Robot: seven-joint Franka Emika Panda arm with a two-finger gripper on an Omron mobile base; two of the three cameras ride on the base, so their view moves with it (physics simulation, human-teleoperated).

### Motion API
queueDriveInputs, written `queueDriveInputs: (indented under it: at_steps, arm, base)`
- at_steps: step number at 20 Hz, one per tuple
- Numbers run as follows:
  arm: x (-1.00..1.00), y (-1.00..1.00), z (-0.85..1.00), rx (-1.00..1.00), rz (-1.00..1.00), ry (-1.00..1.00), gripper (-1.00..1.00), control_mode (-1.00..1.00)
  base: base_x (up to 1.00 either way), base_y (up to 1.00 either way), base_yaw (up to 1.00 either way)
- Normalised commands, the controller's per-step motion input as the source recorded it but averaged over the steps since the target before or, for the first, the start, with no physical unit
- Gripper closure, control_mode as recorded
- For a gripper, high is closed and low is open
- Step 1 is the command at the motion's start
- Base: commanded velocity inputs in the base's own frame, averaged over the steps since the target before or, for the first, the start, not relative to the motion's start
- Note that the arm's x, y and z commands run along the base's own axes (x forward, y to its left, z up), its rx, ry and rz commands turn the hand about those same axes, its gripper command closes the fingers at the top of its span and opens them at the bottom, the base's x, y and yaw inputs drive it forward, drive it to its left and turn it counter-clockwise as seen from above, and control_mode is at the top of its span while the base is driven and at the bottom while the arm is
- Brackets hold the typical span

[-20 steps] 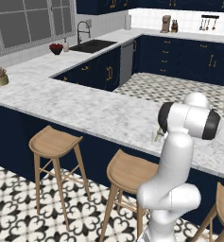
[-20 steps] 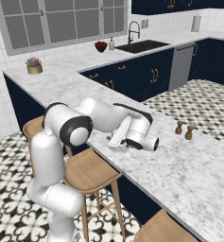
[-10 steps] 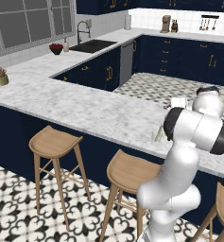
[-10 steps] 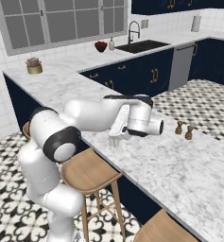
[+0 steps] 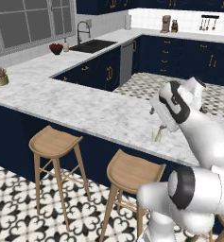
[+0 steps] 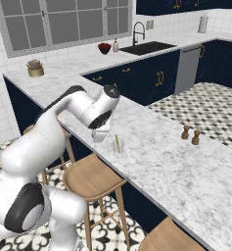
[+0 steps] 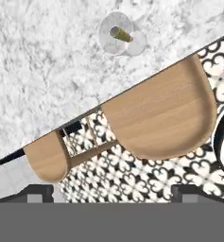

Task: Take a straw from the drawer in front and place it inside the glass cup on the dining counter.

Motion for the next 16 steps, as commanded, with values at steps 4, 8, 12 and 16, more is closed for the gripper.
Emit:
queueDriveInputs:
  at_steps: [4,8,12,16]
  arm:
    - [-0.56,0.79,-0.06,-0.89,0.00,-0.15,-1.00,-1.00]
    - [-0.49,0.05,-0.27,-0.61,0.01,-0.07,-1.00,-1.00]
    - [-0.26,-0.26,-0.37,-0.13,0.05,-0.08,-1.00,-1.00]
    - [-0.13,-0.29,-0.30,0.00,0.06,-0.08,-1.00,-1.00]
  base:
    - [0.00,0.00,0.00]
    - [0.00,0.00,0.00]
    - [0.00,0.00,0.00]
    - [0.00,0.00,0.00]
